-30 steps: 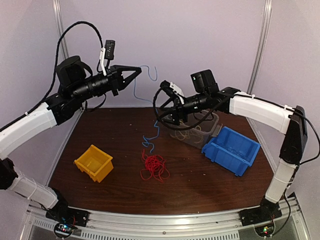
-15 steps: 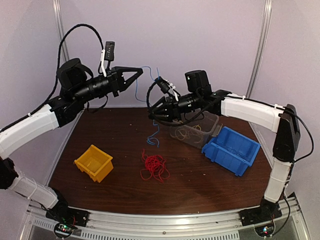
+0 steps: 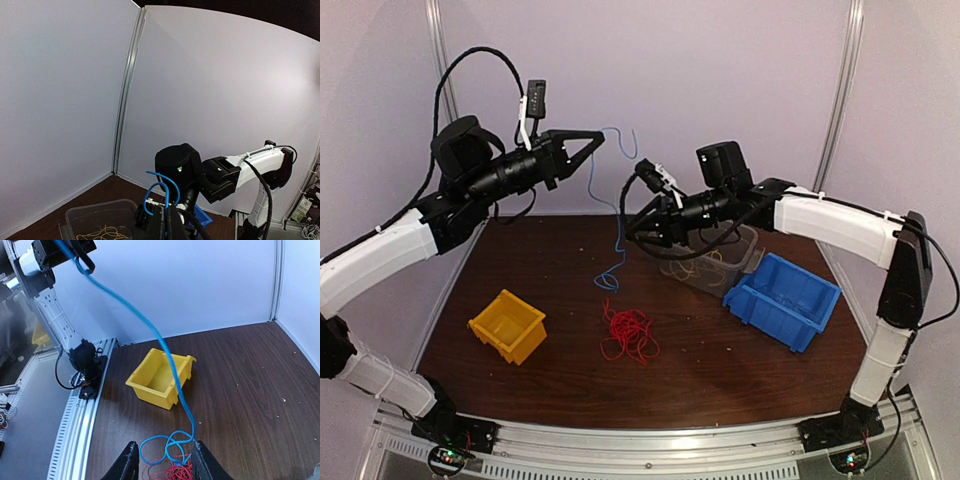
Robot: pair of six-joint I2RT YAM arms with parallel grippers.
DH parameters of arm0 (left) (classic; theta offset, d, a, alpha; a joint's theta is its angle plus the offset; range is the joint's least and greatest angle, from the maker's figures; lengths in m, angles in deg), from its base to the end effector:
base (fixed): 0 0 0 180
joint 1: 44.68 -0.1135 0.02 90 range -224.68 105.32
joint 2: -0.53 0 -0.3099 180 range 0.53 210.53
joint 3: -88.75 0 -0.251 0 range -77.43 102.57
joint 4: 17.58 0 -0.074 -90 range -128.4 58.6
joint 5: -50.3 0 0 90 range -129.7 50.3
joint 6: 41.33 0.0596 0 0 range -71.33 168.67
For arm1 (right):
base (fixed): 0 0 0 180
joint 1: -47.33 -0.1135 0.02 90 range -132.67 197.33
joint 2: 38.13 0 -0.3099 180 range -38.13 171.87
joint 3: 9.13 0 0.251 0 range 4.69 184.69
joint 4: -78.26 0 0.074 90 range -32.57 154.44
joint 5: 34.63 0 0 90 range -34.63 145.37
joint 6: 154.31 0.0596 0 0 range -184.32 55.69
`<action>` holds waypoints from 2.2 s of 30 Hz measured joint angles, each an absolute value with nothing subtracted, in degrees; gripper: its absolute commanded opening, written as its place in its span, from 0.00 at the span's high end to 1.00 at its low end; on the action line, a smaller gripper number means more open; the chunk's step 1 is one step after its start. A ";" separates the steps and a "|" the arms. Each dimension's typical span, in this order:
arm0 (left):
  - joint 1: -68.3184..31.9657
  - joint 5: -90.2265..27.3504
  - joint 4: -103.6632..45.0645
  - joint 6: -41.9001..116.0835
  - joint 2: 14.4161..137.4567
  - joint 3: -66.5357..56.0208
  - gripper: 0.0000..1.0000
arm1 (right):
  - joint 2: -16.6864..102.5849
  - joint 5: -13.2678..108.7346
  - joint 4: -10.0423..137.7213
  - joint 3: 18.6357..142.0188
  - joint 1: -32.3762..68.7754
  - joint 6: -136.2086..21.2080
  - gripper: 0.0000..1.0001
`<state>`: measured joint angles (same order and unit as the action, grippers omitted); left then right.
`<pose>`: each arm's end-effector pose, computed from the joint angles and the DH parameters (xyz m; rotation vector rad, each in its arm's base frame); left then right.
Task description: Untangle the cables
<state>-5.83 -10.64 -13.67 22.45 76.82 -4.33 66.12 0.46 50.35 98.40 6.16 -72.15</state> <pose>0.2274 -0.2203 0.4925 0.6177 1.3347 -1.2741 0.3031 0.3298 0.3831 -1.3907 1.4944 1.3203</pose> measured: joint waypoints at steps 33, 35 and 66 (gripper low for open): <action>-4.08 -15.73 -12.11 21.23 77.37 -9.44 0.55 | 55.80 7.45 48.38 88.70 8.48 -76.54 1.00; -4.08 -16.67 -12.14 21.43 77.41 -11.39 0.48 | 52.35 7.34 47.05 85.84 12.02 -76.70 1.00; -4.08 -20.78 -13.95 24.42 80.21 -21.46 0.48 | 36.30 16.65 22.13 65.71 48.45 -95.32 0.83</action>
<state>-4.08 -20.78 -13.95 24.42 80.21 -21.46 36.30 16.65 22.13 65.71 48.45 -95.32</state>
